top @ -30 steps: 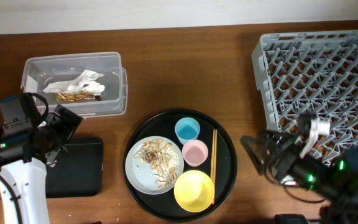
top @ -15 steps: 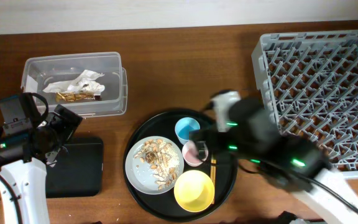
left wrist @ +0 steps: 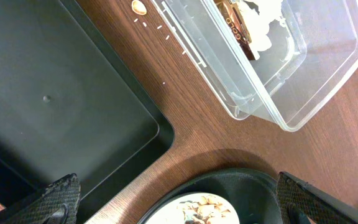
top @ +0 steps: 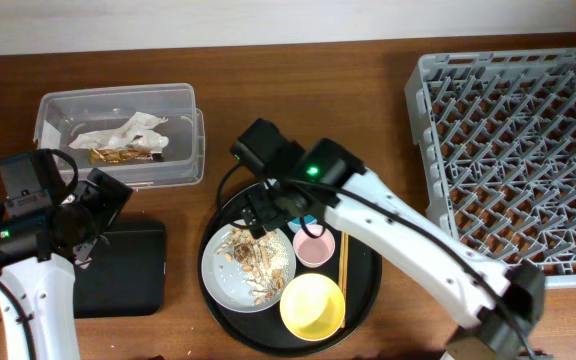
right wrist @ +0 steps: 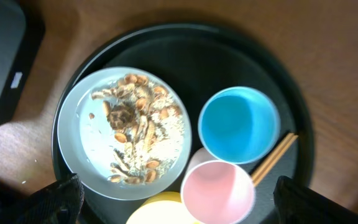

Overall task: Sort waste into correct bins and load items into the dishwasher rack
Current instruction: 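Reach the right gripper to the blue cup and grasp it, then lift the blue cup and carry it over the dish rack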

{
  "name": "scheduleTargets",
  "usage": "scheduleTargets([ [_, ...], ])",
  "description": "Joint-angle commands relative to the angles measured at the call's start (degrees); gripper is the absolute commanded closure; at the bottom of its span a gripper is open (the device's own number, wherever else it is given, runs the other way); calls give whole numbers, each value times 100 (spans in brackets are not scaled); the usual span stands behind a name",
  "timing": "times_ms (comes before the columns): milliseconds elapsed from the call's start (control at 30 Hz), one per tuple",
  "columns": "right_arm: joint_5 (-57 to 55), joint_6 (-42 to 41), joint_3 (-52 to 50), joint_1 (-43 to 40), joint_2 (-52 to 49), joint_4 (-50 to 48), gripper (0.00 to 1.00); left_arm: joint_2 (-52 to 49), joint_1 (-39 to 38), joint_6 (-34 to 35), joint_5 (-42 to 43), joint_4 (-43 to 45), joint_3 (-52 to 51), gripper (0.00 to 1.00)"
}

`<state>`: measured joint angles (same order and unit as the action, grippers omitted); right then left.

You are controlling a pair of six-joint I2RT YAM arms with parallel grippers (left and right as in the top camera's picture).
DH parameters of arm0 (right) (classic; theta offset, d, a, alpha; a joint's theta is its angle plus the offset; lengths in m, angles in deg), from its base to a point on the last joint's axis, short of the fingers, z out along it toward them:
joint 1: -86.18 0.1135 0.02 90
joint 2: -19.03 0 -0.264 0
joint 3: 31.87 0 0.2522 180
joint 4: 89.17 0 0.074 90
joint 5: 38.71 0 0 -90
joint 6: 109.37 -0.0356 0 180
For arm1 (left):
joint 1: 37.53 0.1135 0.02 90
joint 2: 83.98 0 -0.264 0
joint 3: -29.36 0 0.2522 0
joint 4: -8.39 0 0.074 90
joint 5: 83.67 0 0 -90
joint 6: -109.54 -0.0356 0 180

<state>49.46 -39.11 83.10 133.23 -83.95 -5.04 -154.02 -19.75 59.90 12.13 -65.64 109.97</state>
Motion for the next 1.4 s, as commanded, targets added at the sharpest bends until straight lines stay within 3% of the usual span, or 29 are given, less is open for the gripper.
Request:
scheduleTargets([
  [0,798,-33,109,31,-518,-11,1,-2,28,72,39,-2,-17,1],
  [133,844,20,107,61,-911,-85,0,-2,28,72,39,0,-17,1],
  [300,125,-74,96,57,-1067,-111,30,-2,28,72,39,-2,-17,1],
  [500,-463,-442,-48,57,-1193,-184,40,-4,28,72,39,0,-17,1],
  [1367,-876,-890,-896,46,-1270,-822,51,-2,28,74,39,-2,-17,1],
])
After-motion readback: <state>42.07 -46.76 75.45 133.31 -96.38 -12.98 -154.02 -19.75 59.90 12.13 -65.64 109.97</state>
